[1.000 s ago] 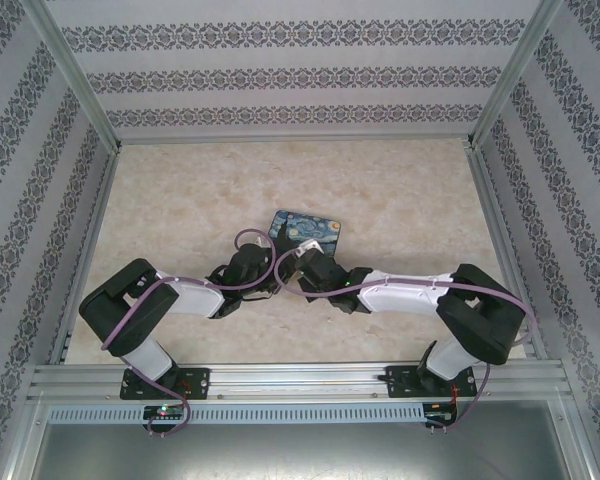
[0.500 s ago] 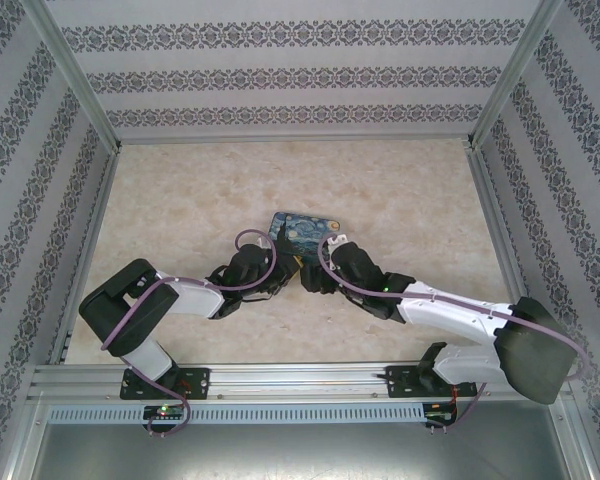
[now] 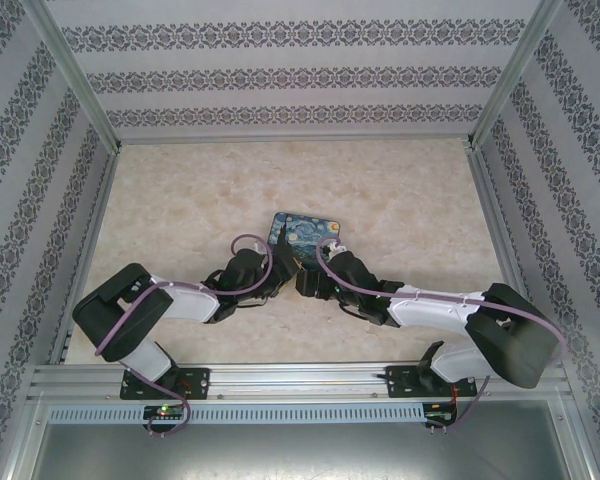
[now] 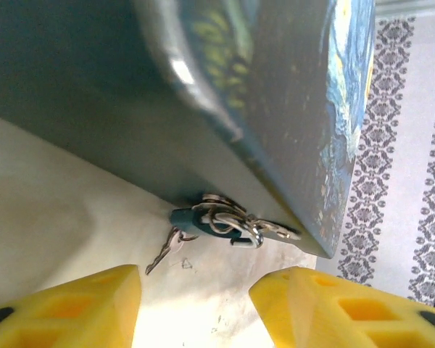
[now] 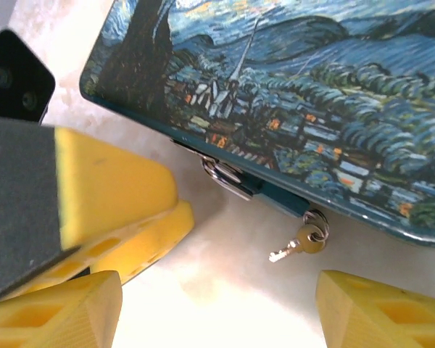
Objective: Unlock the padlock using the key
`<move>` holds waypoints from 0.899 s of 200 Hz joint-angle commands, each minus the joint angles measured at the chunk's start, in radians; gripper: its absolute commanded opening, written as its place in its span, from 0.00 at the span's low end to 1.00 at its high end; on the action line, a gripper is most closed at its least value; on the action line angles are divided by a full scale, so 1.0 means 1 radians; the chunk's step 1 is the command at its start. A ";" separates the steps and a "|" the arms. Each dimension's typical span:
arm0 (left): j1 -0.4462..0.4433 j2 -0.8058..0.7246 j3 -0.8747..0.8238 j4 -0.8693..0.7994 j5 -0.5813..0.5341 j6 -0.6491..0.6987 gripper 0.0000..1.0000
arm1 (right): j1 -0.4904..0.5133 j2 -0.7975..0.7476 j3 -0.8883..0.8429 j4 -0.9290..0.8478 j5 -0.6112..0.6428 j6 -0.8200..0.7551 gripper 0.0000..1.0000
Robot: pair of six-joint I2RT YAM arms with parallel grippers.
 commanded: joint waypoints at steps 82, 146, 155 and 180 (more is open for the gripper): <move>0.014 -0.297 0.025 -0.362 -0.098 0.149 0.92 | -0.214 0.097 0.121 0.074 -0.102 0.000 0.70; 0.045 -0.299 0.032 -0.384 -0.077 0.168 0.97 | -0.209 0.043 0.000 0.139 -0.175 -0.021 0.61; 0.052 -0.293 0.038 -0.385 -0.067 0.172 0.98 | -0.209 0.046 -0.013 0.148 -0.185 -0.031 0.60; 0.068 -0.275 0.070 -0.409 -0.037 0.195 1.00 | -0.211 0.080 -0.019 0.155 -0.210 -0.069 0.57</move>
